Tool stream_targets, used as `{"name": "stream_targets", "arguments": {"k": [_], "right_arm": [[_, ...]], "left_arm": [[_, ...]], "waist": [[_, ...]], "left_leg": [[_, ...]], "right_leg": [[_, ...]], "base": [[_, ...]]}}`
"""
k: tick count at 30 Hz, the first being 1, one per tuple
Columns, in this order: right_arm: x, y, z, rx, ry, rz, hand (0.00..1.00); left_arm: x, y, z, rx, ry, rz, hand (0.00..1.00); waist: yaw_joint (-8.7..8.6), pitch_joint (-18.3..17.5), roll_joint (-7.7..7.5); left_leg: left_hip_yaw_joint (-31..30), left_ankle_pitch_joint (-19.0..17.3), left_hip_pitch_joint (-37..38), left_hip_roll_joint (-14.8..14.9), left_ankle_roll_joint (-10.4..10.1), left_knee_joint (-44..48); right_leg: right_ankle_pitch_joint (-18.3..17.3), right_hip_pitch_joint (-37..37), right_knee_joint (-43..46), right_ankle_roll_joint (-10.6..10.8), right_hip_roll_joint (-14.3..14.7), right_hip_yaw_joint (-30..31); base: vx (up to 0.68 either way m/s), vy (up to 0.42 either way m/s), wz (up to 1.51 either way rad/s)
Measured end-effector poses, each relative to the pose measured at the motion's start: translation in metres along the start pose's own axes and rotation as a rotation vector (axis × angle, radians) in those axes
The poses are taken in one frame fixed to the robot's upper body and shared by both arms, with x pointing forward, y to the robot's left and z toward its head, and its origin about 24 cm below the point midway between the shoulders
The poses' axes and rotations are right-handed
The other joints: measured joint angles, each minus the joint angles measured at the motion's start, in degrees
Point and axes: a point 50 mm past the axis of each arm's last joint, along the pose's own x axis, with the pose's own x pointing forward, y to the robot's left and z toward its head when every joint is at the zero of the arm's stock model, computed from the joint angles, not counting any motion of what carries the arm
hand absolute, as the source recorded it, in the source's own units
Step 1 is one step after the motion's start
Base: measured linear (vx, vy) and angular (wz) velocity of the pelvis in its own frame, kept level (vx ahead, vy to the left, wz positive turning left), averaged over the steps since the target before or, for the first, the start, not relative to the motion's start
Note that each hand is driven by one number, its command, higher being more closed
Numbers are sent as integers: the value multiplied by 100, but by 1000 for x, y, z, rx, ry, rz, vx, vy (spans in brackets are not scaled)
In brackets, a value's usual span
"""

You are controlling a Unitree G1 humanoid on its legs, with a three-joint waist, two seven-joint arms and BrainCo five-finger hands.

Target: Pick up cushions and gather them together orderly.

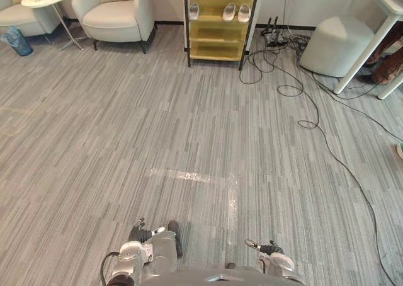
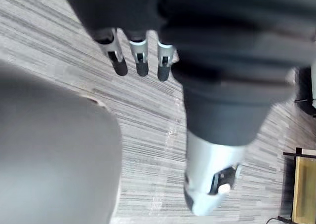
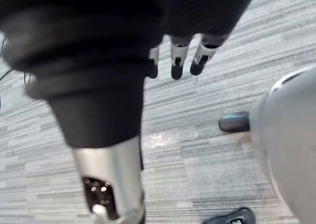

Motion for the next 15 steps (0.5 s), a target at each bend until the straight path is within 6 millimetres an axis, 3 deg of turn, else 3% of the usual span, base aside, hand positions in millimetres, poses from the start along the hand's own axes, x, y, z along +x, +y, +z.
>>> {"name": "stream_targets", "arguments": {"k": [2, 3, 6, 7, 8, 9, 11, 13, 15], "right_arm": [[1, -4, 1, -5, -2, -9, 0], [1, -5, 1, -13, -2, -11, 0], [0, -3, 0, -25, -3, -8, 0], [0, -1, -3, -23, 7, -2, 0], [-1, 0, -6, -22, 18, -1, 0], [0, -4, -7, -20, 28, -12, 0], [2, -17, -8, -38, 41, -43, 0], [1, -27, -19, -27, 88, -70, 0], [-1, -32, -26, -29, 112, -81, 0]], "left_arm": [[0, 0, -3, 6, 16, -1, 0], [-1, 1, -6, 5, 25, 3, 0], [-2, 0, -9, 3, 31, 2, 0], [-2, 1, -11, 1, 34, 4, 0], [-2, 5, -10, -5, 33, 14, 0], [-3, -1, -12, -16, 40, 5, 0], [-4, -11, -19, -26, 69, -19, 0], [-5, -15, -24, -28, 88, -29, 0], [-6, -13, -27, -26, 98, -26, 0]], "waist": [[4, 19, 28], [11, 12, 57], [-15, 8, 48], [5, -71, -72], [21, -102, -131], [35, -188, -51], [-4, -242, 270], [8, -327, 379], [2, -395, 338]], "left_leg": [[8, 1, 455, -43, 3, -289], [4, 3, 789, -35, 4, -520], [-10, 7, 1085, -4, -4, -699], [-75, 48, 1124, -144, -81, -729], [-188, 71, 1133, -257, -119, -812], [-313, 100, 1129, -189, -168, -948], [-430, 128, 1155, -67, -215, -1184], [-624, 234, 1262, -4, -270, -1362], [-822, 280, 1298, -7, -311, -1504]], "right_leg": [[-144, -175, 396, -190, -72, -405], [-311, -262, 293, -333, -57, -770], [-471, -279, -519, -472, 49, -1150], [232, -277, -1952, -627, 189, -1337], [219, -237, -2365, -684, 209, -1364], [206, -78, -2752, -696, 366, -1333], [450, 262, -3684, -618, 681, -1344], [831, 662, -4537, -616, 939, -1345], [1188, 987, -5305, -603, 1091, -1312]], "base": [[344, 28, 3], [303, 7, 3], [173, -40, 12], [246, -86, 9], [329, -120, -7], [256, -82, -18], [167, -33, -24], [144, -41, -19], [75, -29, -18]]}}
